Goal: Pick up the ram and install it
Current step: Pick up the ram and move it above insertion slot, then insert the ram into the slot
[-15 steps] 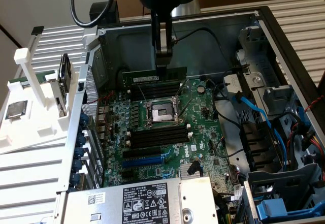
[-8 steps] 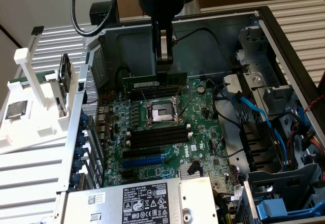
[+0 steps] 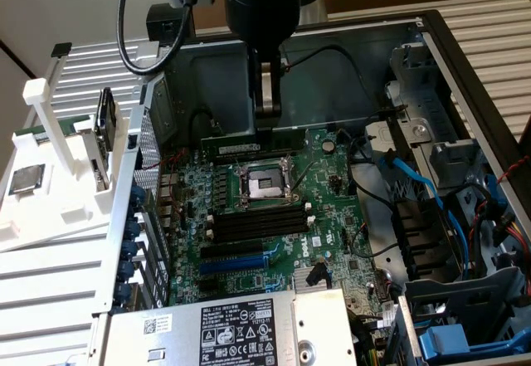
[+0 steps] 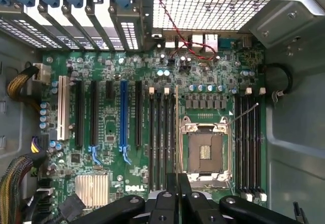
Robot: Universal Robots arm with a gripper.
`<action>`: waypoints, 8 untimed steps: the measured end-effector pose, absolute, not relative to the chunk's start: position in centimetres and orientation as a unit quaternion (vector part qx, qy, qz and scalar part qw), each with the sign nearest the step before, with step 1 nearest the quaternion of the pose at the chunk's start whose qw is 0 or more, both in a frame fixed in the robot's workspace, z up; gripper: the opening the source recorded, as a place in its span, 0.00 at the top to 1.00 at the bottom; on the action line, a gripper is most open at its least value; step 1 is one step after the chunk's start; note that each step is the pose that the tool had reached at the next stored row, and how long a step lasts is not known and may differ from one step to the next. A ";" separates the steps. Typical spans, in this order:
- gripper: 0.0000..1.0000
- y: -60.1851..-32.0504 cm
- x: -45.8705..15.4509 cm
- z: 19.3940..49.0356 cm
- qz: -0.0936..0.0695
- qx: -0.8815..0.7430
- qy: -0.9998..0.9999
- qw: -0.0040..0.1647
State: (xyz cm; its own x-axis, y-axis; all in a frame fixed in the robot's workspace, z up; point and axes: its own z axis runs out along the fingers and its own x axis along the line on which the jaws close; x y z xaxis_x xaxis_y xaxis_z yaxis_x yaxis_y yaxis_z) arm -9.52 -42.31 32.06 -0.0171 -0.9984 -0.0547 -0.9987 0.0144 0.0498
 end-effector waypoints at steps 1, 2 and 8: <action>0.87 -42.4 -9.5 32.0 0.037 -0.701 0.712 0.002; 0.87 -42.4 -9.5 32.0 0.037 -0.701 0.712 0.002; 0.87 -42.4 -9.5 31.9 0.037 -0.701 0.712 0.002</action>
State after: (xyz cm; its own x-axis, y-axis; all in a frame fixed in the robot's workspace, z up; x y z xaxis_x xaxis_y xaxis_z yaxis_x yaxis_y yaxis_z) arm -9.52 -42.43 31.91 -0.0170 -0.9984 -0.0548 -0.9987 0.0143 0.0497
